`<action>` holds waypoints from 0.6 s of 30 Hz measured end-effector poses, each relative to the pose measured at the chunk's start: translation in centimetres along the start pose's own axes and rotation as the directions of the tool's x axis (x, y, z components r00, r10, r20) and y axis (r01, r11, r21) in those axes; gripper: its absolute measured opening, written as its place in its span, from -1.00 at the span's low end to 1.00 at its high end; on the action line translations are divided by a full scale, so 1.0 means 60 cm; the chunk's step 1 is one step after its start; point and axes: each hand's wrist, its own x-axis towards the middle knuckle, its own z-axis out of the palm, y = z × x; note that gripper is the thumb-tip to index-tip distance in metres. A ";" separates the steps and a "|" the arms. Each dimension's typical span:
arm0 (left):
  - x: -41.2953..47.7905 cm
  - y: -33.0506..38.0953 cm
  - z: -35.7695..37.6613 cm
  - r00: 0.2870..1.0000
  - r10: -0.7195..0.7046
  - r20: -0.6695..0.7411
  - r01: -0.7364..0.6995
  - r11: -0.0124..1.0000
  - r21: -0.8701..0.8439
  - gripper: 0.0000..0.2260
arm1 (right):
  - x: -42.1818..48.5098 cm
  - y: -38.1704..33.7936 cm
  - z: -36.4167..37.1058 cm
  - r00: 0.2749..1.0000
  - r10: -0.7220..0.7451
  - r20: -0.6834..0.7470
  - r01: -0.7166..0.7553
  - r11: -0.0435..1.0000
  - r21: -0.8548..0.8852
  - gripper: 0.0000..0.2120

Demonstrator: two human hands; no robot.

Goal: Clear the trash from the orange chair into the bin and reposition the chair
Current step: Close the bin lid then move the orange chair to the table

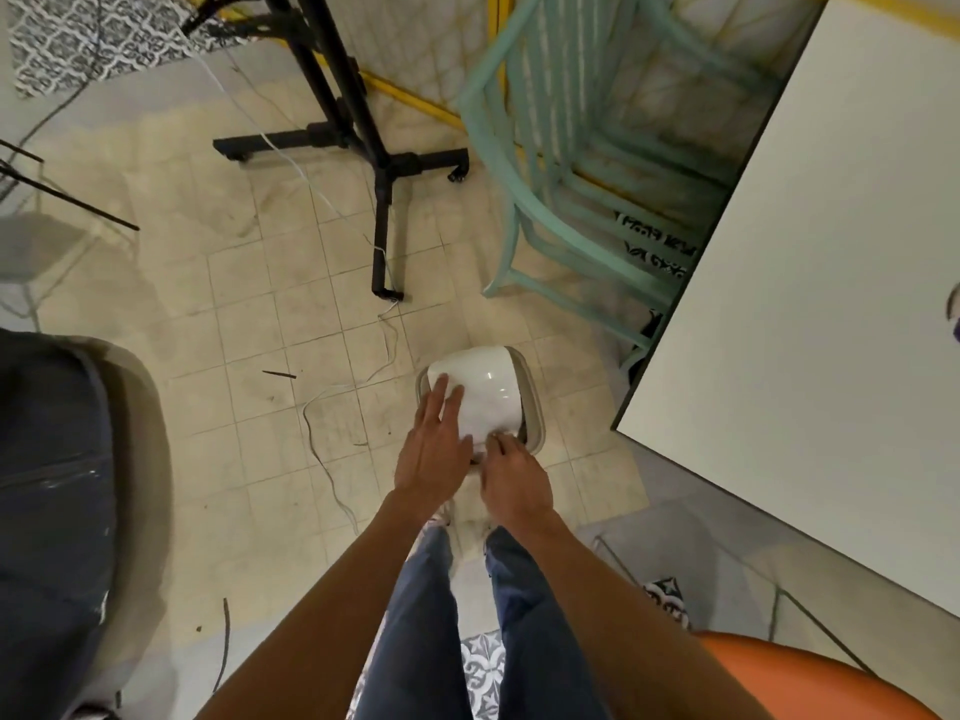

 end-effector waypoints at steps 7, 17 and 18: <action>0.015 -0.013 -0.025 0.987 0.054 0.153 -0.077 0.986 0.149 -0.27 | -0.034 -0.014 -0.020 0.994 0.096 -0.051 -0.093 0.994 0.062 -0.50; -0.058 -0.010 -0.120 0.961 0.224 0.162 -0.261 0.926 0.271 -0.36 | -0.131 -0.078 -0.088 0.925 0.286 -0.251 -0.265 0.957 0.114 -0.53; -0.069 -0.003 -0.134 0.954 0.249 0.164 -0.288 0.915 0.282 -0.37 | -0.146 -0.084 -0.097 0.909 0.309 -0.280 -0.279 0.950 0.141 -0.54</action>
